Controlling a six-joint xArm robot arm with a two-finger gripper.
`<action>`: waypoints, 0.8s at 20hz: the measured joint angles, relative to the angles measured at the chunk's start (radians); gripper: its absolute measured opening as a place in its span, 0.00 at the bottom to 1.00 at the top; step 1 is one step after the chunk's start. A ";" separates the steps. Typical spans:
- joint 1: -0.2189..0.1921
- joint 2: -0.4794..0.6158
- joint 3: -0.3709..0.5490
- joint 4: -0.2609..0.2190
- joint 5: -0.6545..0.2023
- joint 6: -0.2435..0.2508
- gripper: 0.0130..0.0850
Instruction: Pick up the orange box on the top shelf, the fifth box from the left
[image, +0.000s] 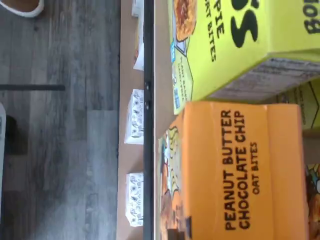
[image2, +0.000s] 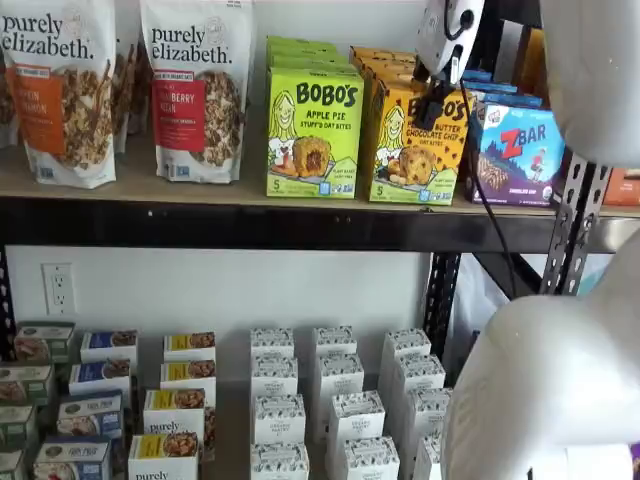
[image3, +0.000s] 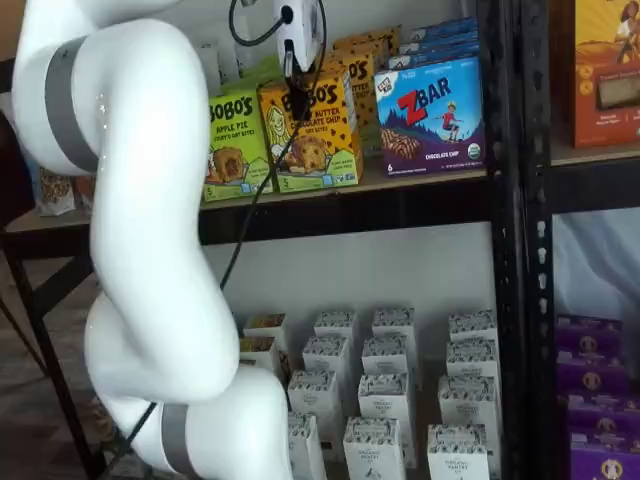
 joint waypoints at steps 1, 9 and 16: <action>0.000 -0.002 -0.001 0.000 0.001 0.001 0.11; 0.018 -0.045 0.008 -0.048 0.008 0.014 0.11; 0.031 -0.087 -0.004 -0.087 0.095 0.026 0.11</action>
